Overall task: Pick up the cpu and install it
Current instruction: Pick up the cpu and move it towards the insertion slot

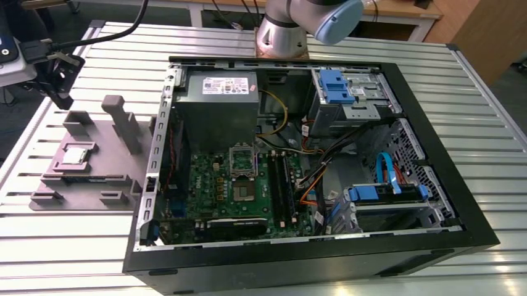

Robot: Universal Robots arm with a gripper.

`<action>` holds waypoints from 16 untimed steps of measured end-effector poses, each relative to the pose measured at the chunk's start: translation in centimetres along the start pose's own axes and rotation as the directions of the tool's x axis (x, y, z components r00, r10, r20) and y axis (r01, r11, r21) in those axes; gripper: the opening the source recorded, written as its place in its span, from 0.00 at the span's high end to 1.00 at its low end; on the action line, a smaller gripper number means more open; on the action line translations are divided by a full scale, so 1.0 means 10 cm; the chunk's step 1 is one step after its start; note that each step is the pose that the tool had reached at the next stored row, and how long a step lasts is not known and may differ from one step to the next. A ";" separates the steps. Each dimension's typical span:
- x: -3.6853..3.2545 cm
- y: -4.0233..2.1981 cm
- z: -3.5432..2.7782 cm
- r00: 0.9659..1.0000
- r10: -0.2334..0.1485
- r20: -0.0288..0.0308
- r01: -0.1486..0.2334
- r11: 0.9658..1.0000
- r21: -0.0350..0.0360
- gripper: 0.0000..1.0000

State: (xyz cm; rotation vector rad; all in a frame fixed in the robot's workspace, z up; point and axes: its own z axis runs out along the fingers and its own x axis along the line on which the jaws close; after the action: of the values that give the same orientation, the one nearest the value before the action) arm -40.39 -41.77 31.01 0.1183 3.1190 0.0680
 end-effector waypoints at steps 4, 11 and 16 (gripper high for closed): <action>0.010 -0.001 0.004 1.000 0.000 0.000 0.000 1.000 0.000 0.89; 0.014 -0.002 0.019 1.000 0.000 0.000 0.000 1.000 0.000 0.89; 0.023 -0.003 0.041 1.000 0.000 0.000 0.000 1.000 0.000 0.89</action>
State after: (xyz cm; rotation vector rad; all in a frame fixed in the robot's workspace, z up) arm -40.61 -41.76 30.59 0.1185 3.1189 0.0678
